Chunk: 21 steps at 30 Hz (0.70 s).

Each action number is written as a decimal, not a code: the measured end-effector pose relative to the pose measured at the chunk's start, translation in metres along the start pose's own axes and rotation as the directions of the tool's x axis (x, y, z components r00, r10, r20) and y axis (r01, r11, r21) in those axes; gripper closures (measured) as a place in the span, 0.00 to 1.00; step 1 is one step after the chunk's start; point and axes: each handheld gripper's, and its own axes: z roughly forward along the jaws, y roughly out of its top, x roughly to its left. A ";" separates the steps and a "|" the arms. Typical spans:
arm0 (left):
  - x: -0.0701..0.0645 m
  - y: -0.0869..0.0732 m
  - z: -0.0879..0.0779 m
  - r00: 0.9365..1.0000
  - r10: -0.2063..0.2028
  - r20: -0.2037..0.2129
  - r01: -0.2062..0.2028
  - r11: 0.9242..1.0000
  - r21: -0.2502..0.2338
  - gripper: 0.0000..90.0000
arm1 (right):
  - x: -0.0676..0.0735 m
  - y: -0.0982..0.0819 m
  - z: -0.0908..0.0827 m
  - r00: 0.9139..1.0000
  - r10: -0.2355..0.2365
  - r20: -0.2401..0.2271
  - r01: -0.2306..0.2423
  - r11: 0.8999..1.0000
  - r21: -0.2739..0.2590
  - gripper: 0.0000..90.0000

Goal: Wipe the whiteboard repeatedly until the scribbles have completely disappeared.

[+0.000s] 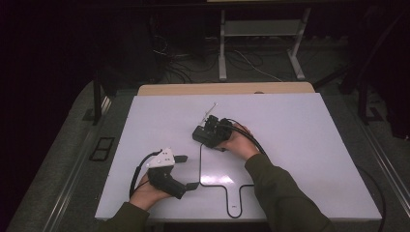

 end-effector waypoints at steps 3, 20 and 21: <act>-0.001 0.000 0.000 1.000 -0.001 0.001 0.001 1.000 -0.001 0.00 | 0.010 0.001 0.000 0.999 -0.031 -0.033 0.031 1.000 -0.002 0.43; 0.000 0.000 0.000 1.000 0.002 -0.001 -0.002 1.000 -0.001 0.00 | 0.015 0.002 0.000 0.999 -0.042 -0.035 0.041 0.999 -0.010 0.43; -0.001 0.000 0.000 1.000 0.002 -0.001 -0.002 1.000 -0.001 0.00 | 0.013 0.001 0.000 0.999 -0.042 -0.033 0.042 0.999 -0.009 0.43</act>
